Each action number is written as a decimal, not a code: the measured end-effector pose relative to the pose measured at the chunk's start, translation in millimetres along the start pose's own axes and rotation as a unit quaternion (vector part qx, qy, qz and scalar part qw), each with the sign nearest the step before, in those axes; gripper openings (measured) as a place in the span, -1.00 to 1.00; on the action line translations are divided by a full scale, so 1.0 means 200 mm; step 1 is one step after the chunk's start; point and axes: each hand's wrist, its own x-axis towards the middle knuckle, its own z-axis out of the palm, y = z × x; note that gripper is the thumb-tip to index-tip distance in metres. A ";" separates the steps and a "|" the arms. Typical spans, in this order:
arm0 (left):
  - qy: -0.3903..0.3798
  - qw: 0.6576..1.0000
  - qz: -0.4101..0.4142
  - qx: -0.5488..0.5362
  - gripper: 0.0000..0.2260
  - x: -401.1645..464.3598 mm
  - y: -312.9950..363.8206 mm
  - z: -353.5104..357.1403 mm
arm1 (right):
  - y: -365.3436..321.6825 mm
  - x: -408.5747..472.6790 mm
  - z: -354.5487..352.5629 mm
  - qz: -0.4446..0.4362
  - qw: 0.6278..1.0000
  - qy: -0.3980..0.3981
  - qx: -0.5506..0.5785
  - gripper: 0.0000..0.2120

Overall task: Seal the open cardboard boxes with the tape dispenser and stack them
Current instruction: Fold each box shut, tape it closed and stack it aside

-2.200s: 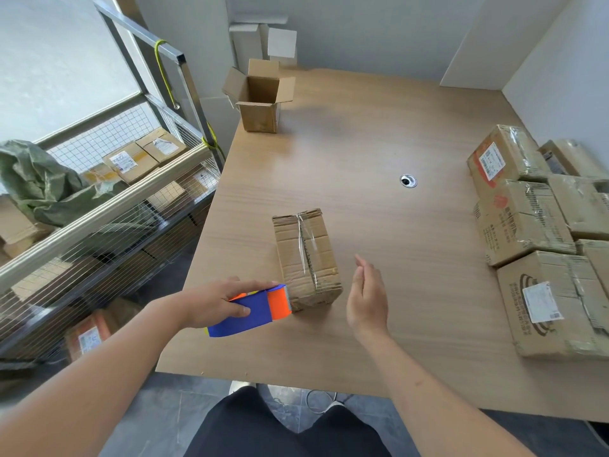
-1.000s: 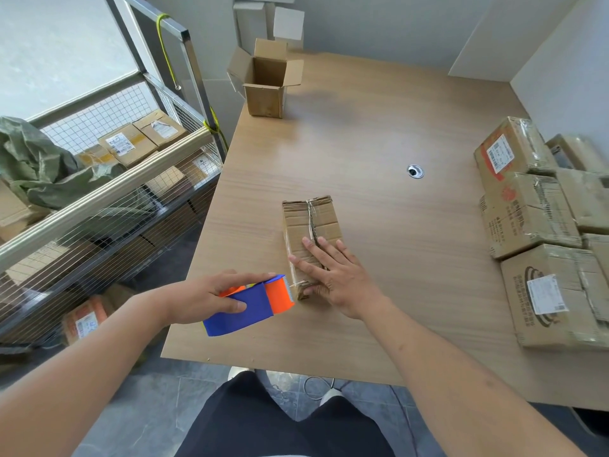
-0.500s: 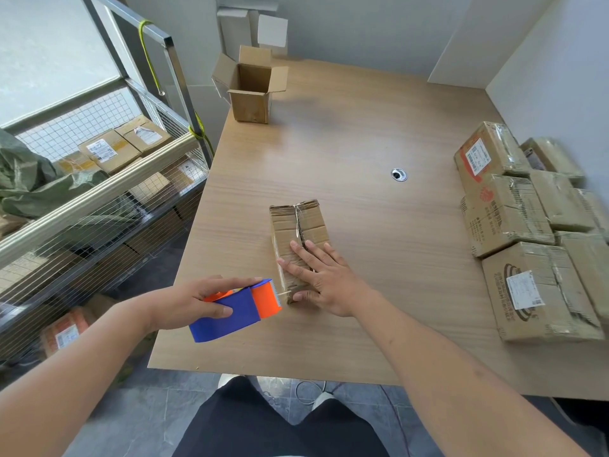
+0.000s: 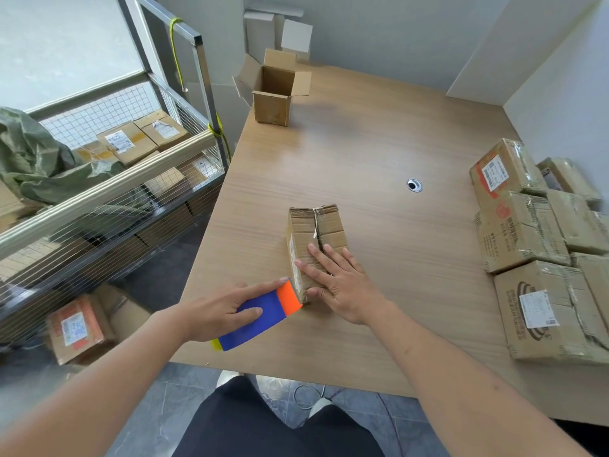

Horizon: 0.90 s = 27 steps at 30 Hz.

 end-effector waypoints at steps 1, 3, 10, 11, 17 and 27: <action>0.004 1.000 0.006 0.004 -0.49 0.00 -0.01 0.01 | 0.00 0.00 0.00 0.001 1.000 0.001 0.003 -0.46; 0.009 1.000 0.014 0.011 -0.52 0.01 -0.02 0.02 | 0.00 0.00 0.00 0.003 1.000 0.002 0.002 -0.46; -0.002 1.000 0.015 0.023 -0.55 0.01 -0.06 -0.03 | -0.01 0.00 0.00 0.005 1.000 -0.006 -0.018 -0.46; -0.008 1.000 0.014 0.014 -0.55 0.00 -0.06 -0.04 | -0.01 0.01 0.00 0.005 1.000 -0.007 -0.020 -0.46; -0.032 0.999 0.011 0.010 -0.56 -0.04 -0.09 -0.09 | -0.01 0.00 0.00 0.007 1.000 -0.005 -0.017 -0.47; -0.034 0.997 -0.031 0.059 -0.57 0.11 -0.06 -0.07 | -0.01 0.00 0.02 0.006 1.000 0.007 -0.024 -0.47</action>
